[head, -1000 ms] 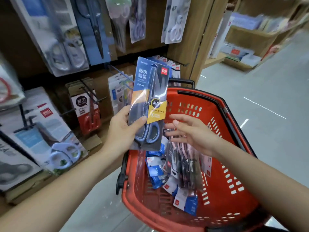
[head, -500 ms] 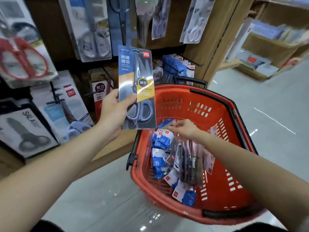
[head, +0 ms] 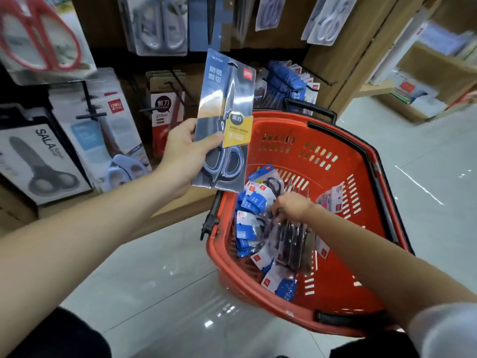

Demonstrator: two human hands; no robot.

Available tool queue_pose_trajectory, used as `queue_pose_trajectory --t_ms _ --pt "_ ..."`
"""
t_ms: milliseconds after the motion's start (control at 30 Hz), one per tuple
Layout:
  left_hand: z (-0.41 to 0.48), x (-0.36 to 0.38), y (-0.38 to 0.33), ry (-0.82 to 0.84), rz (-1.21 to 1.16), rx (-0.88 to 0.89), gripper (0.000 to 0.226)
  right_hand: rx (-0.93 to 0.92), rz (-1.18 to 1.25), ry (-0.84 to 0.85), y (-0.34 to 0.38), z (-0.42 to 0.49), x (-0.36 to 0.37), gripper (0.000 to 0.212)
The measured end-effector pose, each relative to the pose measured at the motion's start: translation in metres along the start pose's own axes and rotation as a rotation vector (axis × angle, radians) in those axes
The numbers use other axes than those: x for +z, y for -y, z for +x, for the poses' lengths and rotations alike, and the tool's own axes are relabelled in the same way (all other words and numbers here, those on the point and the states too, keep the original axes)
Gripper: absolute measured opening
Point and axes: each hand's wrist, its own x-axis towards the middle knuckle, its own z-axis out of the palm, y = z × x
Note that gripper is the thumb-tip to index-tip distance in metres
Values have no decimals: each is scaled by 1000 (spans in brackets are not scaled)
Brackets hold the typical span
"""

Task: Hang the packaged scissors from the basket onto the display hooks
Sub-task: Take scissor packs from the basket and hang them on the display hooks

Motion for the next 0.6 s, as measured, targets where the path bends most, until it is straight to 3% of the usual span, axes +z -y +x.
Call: queue_pose_trajectory --t_ms 200,300,400,600 --pt "5 6 11 91 32 23 21 99 579 -433 -24 -11 -36 14" --pt "9 4 15 99 46 33 21 107 858 -560 -30 -25 -52 10" --pt "12 1 16 79 50 33 21 158 1018 -751 -34 -38 -63 15" --pt "15 1 18 84 34 22 20 184 1284 -800 -39 -50 -65 20"
